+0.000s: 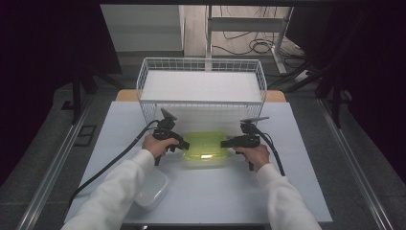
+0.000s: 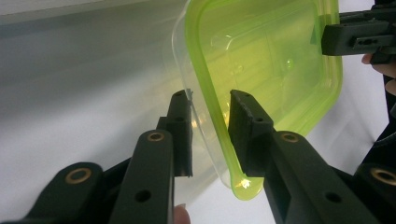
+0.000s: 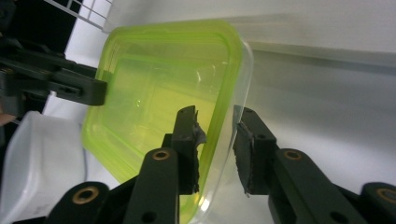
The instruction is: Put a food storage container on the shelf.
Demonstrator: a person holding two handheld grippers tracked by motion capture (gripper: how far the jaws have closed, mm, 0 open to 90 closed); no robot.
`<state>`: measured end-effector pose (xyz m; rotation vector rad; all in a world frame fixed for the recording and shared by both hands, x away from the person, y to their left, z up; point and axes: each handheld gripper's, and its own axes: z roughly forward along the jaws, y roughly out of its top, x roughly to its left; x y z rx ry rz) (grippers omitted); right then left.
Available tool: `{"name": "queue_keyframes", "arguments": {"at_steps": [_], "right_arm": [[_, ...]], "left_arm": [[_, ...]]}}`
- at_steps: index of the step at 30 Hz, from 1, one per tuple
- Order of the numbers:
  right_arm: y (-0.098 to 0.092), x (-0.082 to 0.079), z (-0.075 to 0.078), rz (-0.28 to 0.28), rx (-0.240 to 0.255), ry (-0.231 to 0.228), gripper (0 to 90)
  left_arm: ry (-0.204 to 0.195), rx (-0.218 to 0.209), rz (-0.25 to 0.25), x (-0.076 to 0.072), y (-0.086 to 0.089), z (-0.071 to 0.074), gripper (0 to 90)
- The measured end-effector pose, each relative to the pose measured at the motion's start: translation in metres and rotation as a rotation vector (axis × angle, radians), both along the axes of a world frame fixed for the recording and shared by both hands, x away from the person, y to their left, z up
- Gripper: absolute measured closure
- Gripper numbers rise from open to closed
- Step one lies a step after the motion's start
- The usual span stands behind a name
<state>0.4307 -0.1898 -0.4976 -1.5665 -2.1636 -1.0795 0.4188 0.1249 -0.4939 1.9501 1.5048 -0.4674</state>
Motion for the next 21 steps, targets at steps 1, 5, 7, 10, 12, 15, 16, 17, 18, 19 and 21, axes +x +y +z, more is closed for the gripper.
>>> {"name": "queue_keyframes", "arguments": {"at_steps": [1, 5, 7, 10, 12, 15, 16, 17, 18, 19, 21], "right_arm": [[0.0, 0.0, 0.0, 0.002, 0.003, 0.002, 72.5], [-0.001, -0.001, 0.004, -0.012, 0.017, -0.008, 76.3], [-0.001, -0.003, 0.006, -0.015, 0.021, -0.009, 77.8], [-0.002, -0.004, 0.008, -0.005, 0.02, -0.02, 78.2], [-0.001, -0.006, 0.011, -0.01, 0.027, -0.028, 78.4], [-0.002, -0.008, 0.015, -0.006, 0.028, -0.046, 78.5], [-0.002, -0.008, 0.016, -0.005, 0.031, -0.054, 78.6], [-0.003, -0.009, 0.018, -0.005, 0.035, -0.061, 78.7], [-0.003, -0.009, 0.018, -0.005, 0.035, -0.061, 78.7], [-0.004, -0.011, 0.022, -0.001, 0.036, -0.081, 78.8], [-0.005, -0.013, 0.027, 0.002, 0.043, -0.101, 78.8]], "left_arm": [[-0.005, 0.02, -0.038, 0.001, 0.004, 0.001, 71.6], [-0.01, 0.006, -0.005, -0.002, 0.004, 0.006, 75.2], [-0.032, -0.002, -0.019, -0.002, 0.006, 0.009, 76.9], [-0.042, -0.008, -0.006, -0.004, 0.007, 0.015, 78.2], [-0.058, -0.014, 0.001, -0.006, 0.007, 0.016, 78.3], [-0.087, -0.013, -0.007, -0.009, 0.008, 0.02, 78.4], [-0.104, -0.014, -0.007, -0.01, 0.007, 0.021, 78.5], [-0.119, -0.014, -0.012, -0.012, 0.007, 0.023, 78.6], [-0.119, -0.014, -0.012, -0.012, 0.007, 0.023, 78.5], [-0.16, -0.013, -0.032, -0.015, 0.008, 0.027, 78.5], [-0.188, -0.016, -0.027, -0.019, 0.008, 0.033, 78.5]]}}
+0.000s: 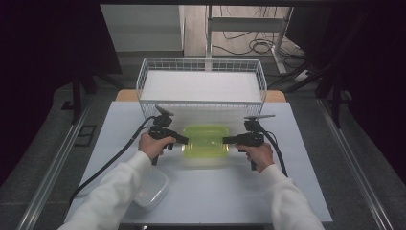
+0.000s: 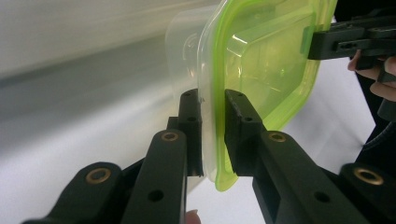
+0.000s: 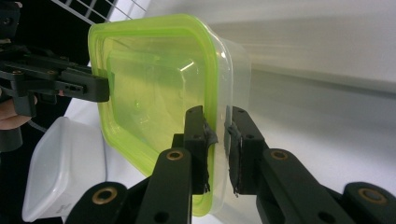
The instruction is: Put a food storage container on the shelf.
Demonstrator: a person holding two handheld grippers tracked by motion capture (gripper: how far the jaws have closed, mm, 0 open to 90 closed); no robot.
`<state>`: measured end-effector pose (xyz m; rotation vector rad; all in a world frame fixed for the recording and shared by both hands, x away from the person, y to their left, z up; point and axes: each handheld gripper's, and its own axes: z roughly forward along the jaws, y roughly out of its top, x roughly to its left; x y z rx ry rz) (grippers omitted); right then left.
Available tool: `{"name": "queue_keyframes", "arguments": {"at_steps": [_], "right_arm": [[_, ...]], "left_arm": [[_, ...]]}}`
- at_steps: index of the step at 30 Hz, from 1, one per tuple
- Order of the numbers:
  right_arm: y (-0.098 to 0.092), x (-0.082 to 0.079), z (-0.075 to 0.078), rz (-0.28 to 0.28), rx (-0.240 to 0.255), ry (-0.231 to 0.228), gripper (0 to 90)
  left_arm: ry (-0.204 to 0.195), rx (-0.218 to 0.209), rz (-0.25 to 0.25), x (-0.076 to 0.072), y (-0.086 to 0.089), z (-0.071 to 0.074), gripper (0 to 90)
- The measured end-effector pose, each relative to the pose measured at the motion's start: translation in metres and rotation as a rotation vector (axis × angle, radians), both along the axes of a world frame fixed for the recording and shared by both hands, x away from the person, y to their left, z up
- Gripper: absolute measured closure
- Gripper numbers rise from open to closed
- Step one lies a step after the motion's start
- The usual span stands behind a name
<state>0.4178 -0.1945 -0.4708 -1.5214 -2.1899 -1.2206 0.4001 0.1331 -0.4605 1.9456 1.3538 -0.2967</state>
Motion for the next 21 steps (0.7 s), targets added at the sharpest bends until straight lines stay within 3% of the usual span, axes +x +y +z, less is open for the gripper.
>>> {"name": "queue_keyframes", "arguments": {"at_steps": [1, 6, 11, 21], "right_arm": [[-0.001, -0.001, 0.003, 0.001, 0.004, -0.015, 78.8], [-0.003, -0.008, 0.014, 0.011, 0.018, -0.053, 78.8], [-0.001, -0.014, 0.027, 0.024, 0.013, -0.096, 78.8], [0.011, -0.025, 0.058, 0.054, 0.029, -0.182, 78.6]], "left_arm": [[0.0, 0.0, 0.0, 0.0, 0.0, 0.0, 78.5], [-0.079, -0.019, -0.005, -0.01, 0.001, 0.015, 78.4], [-0.119, -0.034, 0.004, -0.017, 0.004, 0.025, 78.7], [-0.216, -0.097, 0.037, -0.035, 0.022, 0.056, 79.2]]}}
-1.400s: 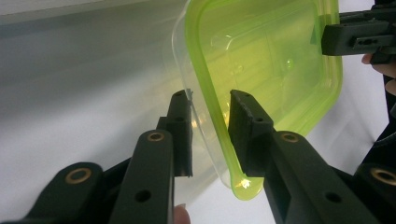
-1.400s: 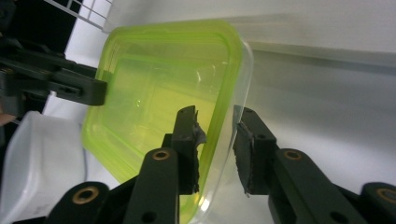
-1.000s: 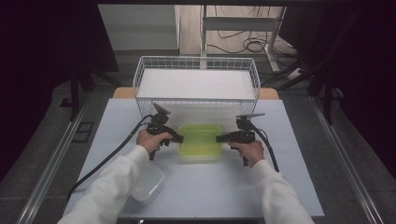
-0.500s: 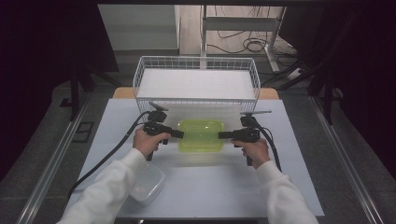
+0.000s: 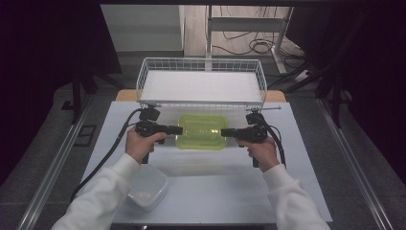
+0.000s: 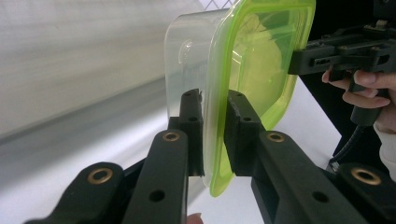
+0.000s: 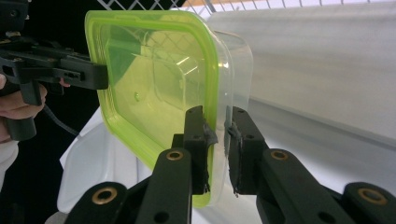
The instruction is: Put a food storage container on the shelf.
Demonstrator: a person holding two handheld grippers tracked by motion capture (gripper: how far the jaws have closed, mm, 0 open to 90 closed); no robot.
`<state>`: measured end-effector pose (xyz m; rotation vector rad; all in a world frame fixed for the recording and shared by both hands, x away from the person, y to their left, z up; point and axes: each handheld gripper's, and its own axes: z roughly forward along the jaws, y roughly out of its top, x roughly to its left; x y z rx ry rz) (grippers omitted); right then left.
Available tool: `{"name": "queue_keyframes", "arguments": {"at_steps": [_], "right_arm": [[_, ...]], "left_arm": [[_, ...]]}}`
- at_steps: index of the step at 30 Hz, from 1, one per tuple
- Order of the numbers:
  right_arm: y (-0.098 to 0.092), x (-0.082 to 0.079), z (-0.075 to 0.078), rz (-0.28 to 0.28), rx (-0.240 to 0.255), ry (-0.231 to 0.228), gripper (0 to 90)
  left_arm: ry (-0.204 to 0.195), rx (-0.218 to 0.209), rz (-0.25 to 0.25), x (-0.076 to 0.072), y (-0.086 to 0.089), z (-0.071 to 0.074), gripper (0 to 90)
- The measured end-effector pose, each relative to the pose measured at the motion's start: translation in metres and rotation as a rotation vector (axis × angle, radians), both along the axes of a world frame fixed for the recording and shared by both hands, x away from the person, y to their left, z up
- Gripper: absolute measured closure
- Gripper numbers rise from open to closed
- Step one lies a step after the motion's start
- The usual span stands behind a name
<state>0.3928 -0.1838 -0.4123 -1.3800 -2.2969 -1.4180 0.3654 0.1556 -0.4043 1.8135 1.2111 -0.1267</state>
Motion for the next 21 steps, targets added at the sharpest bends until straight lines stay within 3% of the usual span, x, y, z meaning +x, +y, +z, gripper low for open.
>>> {"name": "queue_keyframes", "arguments": {"at_steps": [8, 11, 21], "right_arm": [[0.01, -0.003, 0.014, 0.017, -0.001, -0.038, 78.7], [0.01, -0.004, 0.024, 0.022, 0.006, -0.065, 78.6], [0.006, -0.005, 0.064, 0.025, 0.022, -0.155, 78.6]], "left_arm": [[-0.042, -0.014, 0.011, -0.006, 0.009, 0.013, 79.3], [-0.08, -0.014, 0.013, -0.01, 0.009, 0.024, 79.2], [-0.145, -0.025, 0.0, -0.01, 0.008, 0.057, 79.1]]}}
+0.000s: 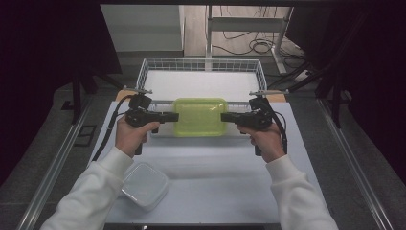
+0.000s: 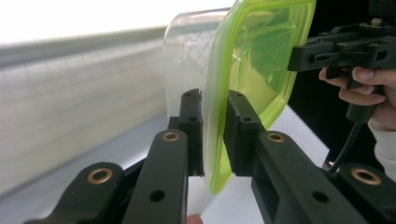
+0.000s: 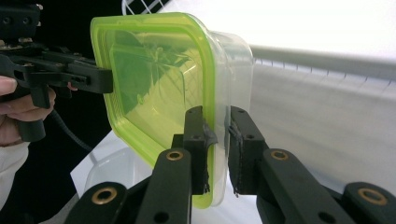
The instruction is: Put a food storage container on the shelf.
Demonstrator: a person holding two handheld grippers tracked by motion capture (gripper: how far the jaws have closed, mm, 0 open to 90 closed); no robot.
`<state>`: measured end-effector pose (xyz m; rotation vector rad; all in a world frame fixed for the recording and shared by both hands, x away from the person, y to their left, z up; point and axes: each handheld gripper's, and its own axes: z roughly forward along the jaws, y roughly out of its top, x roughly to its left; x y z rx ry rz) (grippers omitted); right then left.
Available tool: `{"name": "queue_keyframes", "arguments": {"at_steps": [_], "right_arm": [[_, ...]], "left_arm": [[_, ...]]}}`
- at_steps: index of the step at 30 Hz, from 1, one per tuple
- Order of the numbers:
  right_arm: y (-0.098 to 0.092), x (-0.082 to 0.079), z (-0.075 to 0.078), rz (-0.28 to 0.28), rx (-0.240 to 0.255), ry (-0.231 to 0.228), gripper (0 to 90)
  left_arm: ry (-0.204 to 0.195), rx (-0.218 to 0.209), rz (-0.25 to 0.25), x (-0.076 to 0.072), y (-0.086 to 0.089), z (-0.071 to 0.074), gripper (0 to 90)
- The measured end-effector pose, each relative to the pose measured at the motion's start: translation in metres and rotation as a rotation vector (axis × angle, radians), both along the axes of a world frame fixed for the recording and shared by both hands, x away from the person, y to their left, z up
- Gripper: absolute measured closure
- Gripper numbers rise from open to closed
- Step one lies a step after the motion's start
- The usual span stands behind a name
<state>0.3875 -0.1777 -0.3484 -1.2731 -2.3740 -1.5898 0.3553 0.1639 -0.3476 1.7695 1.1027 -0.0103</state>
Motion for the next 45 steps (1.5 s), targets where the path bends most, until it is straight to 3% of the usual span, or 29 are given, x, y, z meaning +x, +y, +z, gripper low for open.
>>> {"name": "queue_keyframes", "arguments": {"at_steps": [9, 19, 24, 28, 33, 34, 45], "right_arm": [[-0.003, 0.01, 0.034, -0.005, -0.004, -0.057, 78.6], [-0.006, 0.034, 0.06, -0.019, 0.002, -0.074, 78.6], [-0.006, 0.054, 0.072, -0.028, 0.002, -0.068, 78.5], [-0.005, 0.072, 0.077, -0.041, -0.006, -0.032, 78.4], [-0.004, 0.091, 0.074, -0.047, -0.01, 0.013, 78.3], [-0.002, 0.1, 0.069, -0.05, 0.001, 0.047, 78.3], [0.004, 0.114, 0.057, -0.056, 0.012, 0.114, 78.5]], "left_arm": [[-0.03, -0.016, 0.004, 0.01, -0.004, 0.023, 79.2], [-0.037, -0.036, -0.004, 0.039, -0.004, 0.048, 79.2], [-0.009, -0.065, -0.01, 0.069, -0.002, 0.057, 79.2], [0.033, -0.103, -0.006, 0.091, -0.001, 0.055, 79.4], [0.073, -0.094, -0.007, 0.109, 0.001, 0.051, 79.4], [0.099, -0.092, 0.001, 0.115, 0.003, 0.048, 79.5], [0.137, -0.068, 0.015, 0.123, 0.006, 0.044, 79.5]]}}
